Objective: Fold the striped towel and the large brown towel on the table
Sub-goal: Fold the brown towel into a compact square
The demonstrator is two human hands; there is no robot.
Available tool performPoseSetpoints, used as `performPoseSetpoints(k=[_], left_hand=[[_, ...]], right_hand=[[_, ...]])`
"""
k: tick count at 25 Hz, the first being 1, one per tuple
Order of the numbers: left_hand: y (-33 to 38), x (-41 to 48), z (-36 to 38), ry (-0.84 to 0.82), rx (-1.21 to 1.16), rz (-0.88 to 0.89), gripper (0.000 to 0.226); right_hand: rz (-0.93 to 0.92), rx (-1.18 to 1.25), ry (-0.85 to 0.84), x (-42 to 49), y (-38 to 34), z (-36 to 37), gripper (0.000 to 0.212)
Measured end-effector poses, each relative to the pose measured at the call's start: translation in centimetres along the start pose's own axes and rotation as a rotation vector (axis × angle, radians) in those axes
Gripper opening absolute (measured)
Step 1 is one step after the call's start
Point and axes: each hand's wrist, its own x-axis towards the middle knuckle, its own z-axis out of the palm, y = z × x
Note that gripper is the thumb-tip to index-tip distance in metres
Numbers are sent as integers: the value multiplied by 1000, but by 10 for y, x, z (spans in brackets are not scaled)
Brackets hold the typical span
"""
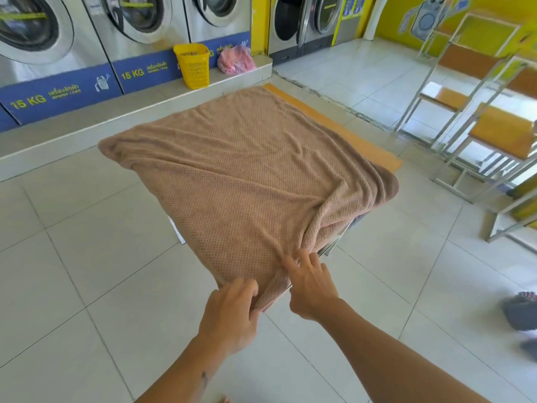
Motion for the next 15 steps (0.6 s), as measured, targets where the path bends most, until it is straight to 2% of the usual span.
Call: performPoseSetpoints(k=[2, 5, 8, 10, 12, 15], left_hand=[[6, 5, 4, -35, 75, 38, 22], [11, 16, 5, 14, 29, -45, 6], [16, 24, -6, 141, -86, -180, 22], [19, 22, -15, 206, -92, -164, 30], [18, 19, -21, 249, -57, -83, 33], [9, 14, -22, 205, 9, 4, 34]], right_hand=[[-49, -38, -10, 5, 1, -1, 61], [-100, -39, 65, 12, 6, -5, 43], [-137, 5, 141, 13, 4, -1, 40], [-86, 55, 231, 14, -5, 0, 38], [28, 103, 337, 22, -10, -3, 26], [129, 1, 310, 31, 11, -11, 30]])
